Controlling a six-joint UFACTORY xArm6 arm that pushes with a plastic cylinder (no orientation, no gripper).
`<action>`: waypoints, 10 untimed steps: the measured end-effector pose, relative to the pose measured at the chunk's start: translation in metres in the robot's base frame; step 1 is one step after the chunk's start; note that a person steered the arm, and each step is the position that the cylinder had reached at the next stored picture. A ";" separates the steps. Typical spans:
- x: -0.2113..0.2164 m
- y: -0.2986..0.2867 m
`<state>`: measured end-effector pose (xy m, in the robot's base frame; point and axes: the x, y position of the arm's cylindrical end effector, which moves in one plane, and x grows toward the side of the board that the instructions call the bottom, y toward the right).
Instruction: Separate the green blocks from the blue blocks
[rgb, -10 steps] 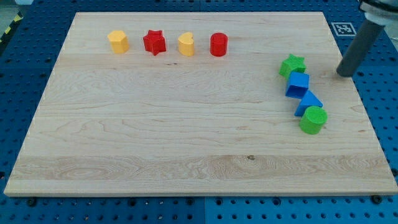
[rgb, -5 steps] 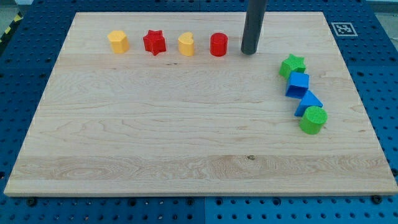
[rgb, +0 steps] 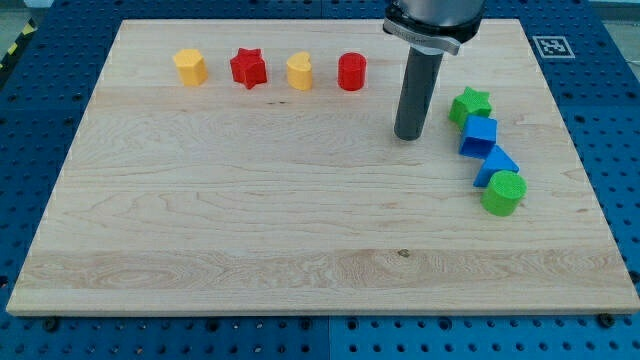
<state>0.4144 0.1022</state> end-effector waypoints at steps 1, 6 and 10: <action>0.000 0.031; 0.034 -0.004; 0.105 0.090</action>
<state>0.5196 0.1925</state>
